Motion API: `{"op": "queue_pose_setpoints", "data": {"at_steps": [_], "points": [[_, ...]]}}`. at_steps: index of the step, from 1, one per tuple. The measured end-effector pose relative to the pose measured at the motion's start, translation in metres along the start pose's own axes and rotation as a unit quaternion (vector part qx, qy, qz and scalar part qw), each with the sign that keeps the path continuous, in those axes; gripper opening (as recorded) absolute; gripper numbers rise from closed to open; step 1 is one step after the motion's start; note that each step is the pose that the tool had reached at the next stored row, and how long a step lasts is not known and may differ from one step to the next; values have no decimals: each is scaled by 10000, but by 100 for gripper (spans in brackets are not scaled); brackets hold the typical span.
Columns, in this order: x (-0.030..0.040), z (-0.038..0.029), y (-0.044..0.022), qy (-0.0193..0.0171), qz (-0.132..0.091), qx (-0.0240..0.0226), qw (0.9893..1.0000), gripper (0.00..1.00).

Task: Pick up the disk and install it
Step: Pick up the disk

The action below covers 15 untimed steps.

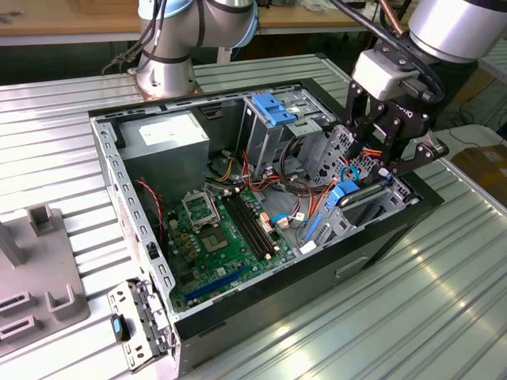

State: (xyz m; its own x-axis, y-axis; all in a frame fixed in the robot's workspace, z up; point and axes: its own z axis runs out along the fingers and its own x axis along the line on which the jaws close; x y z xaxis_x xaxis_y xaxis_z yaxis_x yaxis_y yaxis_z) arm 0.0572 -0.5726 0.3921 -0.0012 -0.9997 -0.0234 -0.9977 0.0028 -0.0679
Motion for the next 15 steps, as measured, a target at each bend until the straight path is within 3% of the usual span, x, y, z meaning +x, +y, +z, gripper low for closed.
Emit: {"op": "queue_pose_setpoints", "data": {"at_steps": [3, 5, 8, 13, 15], "points": [[6, 105, 7, 0, 0, 0, 10000, 50], [13, 228, 16, 1, 0, 0, 10000, 50], [17, 335, 23, 0, 0, 0, 10000, 50], [20, 479, 33, 0, 0, 0, 10000, 50], [20, 483, 33, 1, 0, 0, 10000, 50]]}}
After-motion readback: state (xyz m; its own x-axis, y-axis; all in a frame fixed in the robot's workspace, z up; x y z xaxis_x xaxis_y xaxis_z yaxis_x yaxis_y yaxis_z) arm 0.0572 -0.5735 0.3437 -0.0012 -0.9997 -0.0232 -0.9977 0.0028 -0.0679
